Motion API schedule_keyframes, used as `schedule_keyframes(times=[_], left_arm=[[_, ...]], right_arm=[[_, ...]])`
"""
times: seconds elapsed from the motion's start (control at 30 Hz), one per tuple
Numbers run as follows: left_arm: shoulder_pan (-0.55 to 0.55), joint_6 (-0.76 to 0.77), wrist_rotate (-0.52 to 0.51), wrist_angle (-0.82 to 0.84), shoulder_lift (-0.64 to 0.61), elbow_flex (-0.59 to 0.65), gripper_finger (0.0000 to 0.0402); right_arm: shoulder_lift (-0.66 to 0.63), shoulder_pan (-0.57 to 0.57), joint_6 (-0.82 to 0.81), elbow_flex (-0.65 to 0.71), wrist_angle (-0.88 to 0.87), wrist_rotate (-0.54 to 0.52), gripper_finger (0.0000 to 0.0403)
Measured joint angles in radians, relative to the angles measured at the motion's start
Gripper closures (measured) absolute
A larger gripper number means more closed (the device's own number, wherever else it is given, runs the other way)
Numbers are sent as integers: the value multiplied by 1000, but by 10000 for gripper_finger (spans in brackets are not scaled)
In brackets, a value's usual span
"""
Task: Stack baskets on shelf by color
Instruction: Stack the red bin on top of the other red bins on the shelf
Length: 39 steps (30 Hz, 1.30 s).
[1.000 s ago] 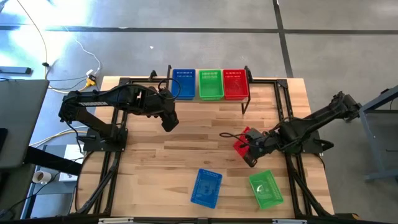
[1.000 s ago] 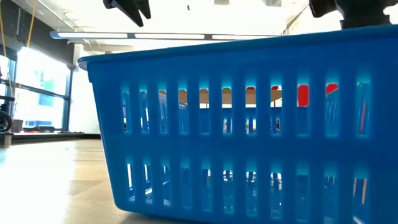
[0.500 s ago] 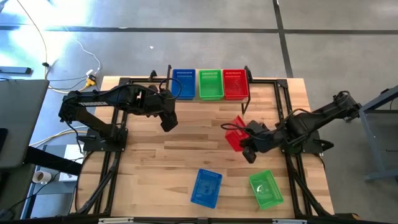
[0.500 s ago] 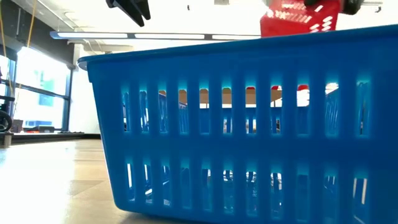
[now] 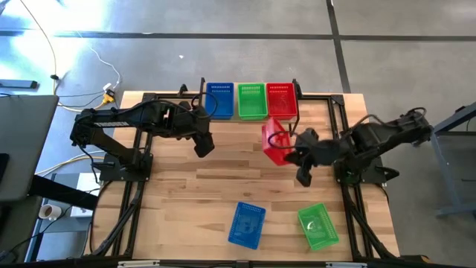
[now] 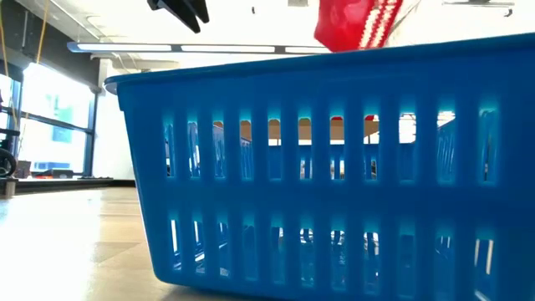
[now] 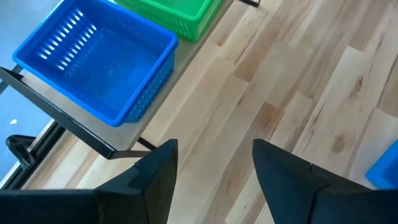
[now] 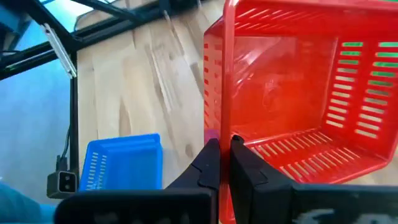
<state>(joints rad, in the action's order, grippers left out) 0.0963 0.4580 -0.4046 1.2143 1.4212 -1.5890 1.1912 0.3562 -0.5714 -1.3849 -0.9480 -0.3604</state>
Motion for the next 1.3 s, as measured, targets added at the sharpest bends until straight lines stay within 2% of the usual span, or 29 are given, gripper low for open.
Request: schedule_keyframes(times=[0.37, 0.57, 0.7, 0.83, 1.07, 1.3], left_arm=[[0, 1, 0, -12, 0, 0, 204], [0, 2, 0, -12, 0, 0, 204], [0, 2, 0, -13, 0, 0, 204], [0, 2, -1, -14, 0, 0, 204], [0, 2, -3, -14, 0, 0, 204], [0, 2, -3, -14, 0, 0, 204]], right_arm=[[-2, -173, 488, -249, -173, -80, 403], [0, -307, 706, -271, -300, -161, 403], [27, -402, 802, -270, -373, -159, 403], [67, -481, 915, -270, -379, -97, 403], [154, -581, 935, -269, -402, -17, 403], [240, -628, 950, -269, -403, 3, 403]])
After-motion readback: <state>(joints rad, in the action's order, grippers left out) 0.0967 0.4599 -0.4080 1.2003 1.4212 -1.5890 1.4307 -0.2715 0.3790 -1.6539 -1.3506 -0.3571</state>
